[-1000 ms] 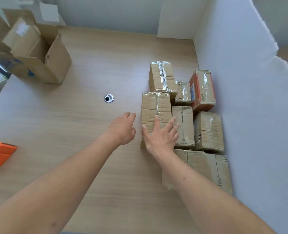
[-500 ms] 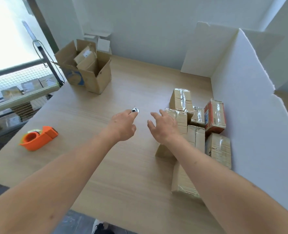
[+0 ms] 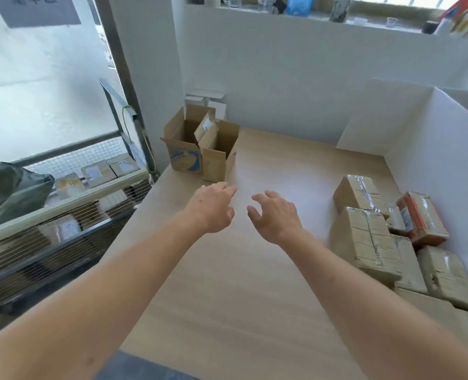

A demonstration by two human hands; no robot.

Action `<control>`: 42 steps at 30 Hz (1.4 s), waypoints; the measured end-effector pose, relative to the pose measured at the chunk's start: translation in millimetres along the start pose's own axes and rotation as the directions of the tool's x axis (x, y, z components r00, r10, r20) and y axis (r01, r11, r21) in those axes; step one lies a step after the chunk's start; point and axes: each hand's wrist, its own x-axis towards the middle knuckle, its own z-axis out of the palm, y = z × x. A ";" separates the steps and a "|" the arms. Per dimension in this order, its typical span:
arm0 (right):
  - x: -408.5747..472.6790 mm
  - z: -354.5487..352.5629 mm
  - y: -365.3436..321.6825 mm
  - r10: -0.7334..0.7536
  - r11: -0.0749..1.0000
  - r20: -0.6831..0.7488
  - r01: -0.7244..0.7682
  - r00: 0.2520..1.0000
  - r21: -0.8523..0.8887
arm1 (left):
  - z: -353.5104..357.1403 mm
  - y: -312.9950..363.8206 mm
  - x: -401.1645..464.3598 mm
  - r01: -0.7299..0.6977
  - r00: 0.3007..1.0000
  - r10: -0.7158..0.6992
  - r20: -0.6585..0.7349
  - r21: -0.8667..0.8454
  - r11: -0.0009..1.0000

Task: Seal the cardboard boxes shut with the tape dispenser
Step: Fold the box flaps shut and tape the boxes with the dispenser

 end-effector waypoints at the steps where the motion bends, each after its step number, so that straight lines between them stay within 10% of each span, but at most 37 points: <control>1: 5.1 7.0 -19.4 0.004 1.000 0.001 -0.004 1.000 0.000 | -4.4 -18.8 -1.2 -0.005 1.000 0.005 -0.002 -0.004 1.000; 24: 165.3 89.5 -87.7 0.060 0.996 0.153 -0.071 0.986 0.062 | 32.3 -181.2 131.7 0.010 0.988 -0.005 0.152 -0.035 0.999; 42: 364.0 159.8 -97.9 0.210 0.975 -0.217 -0.222 0.953 -0.031 | 86.3 -298.0 267.4 -0.014 0.989 0.017 0.145 -0.022 1.000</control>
